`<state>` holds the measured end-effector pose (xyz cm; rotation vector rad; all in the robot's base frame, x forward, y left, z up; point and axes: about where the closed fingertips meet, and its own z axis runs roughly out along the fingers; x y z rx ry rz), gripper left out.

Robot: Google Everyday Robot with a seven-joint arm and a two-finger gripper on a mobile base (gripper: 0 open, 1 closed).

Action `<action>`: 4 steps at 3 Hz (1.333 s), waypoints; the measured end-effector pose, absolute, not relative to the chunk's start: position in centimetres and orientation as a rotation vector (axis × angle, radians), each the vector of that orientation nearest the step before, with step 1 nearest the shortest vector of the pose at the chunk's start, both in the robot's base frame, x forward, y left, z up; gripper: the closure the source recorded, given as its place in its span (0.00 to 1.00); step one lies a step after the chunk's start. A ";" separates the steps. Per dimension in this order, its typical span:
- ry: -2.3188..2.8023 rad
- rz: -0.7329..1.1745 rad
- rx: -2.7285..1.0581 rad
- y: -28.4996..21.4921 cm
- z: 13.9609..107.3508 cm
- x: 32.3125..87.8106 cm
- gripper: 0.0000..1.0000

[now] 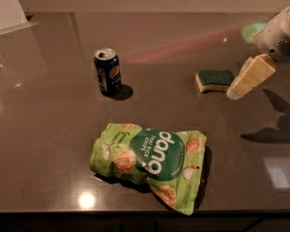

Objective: Pick sponge

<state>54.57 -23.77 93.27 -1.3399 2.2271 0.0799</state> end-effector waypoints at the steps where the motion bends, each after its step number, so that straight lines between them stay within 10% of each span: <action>1: 2.233 0.102 -1.271 -24.7 92.2 57.3 0.00; 4: 2.374 0.155 -1.178 -27.5 86.0 62.3 0.00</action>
Offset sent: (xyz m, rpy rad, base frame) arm 0.0867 -0.0441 -0.0490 0.0709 0.0416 -0.1458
